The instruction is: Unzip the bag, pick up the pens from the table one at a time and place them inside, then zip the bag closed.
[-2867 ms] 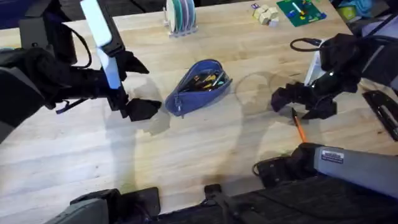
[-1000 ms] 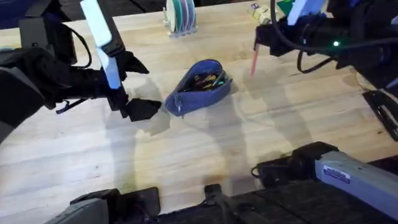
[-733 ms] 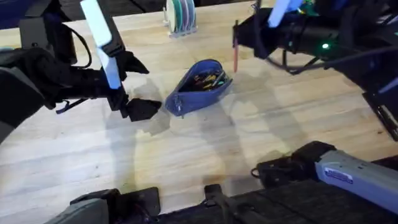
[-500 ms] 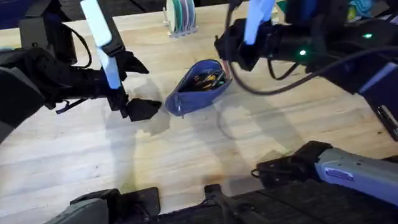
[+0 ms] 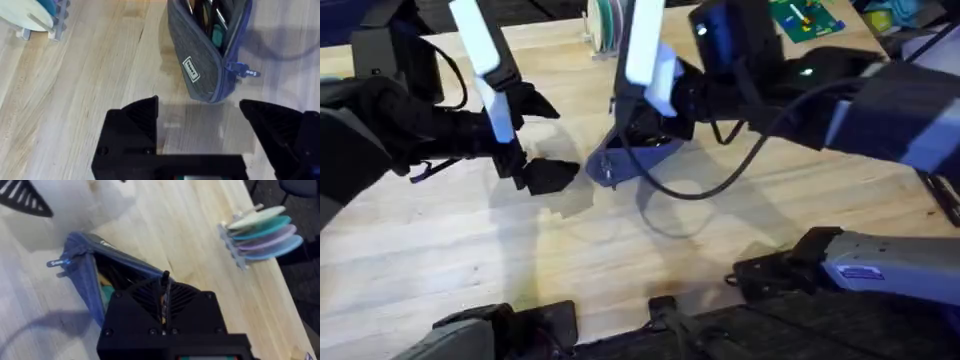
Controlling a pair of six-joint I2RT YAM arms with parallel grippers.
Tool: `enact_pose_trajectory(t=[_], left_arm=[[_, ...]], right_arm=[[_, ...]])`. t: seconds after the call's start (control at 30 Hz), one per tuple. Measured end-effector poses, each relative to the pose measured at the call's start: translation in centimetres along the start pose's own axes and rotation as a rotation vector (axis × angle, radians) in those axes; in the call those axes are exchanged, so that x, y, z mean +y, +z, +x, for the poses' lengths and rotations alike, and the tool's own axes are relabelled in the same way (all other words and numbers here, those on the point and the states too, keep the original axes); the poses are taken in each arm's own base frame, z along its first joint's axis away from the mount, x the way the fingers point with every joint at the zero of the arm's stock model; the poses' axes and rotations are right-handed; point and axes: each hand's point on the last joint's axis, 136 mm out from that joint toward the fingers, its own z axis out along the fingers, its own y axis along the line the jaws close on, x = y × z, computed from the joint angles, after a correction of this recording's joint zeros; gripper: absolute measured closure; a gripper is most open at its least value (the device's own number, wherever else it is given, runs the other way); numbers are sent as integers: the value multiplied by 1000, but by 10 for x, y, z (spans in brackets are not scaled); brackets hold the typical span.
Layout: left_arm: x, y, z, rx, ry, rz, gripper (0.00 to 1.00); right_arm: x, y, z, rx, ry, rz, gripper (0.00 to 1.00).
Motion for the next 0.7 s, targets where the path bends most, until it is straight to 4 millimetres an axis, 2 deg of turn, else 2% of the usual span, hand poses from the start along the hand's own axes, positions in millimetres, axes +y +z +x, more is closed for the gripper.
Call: enact_pose_trajectory(t=[0.07,0.5,0.7], left_arm=[[0,0,0,0,0,0,8],[0,0,0,0,0,0,8],[0,0,0,0,0,0,8]], right_arm=[[10,11,2,16,-33,-36,971],[26,36,23,82,-45,-108,970],[33,41,24,92,-61,-132,970]])
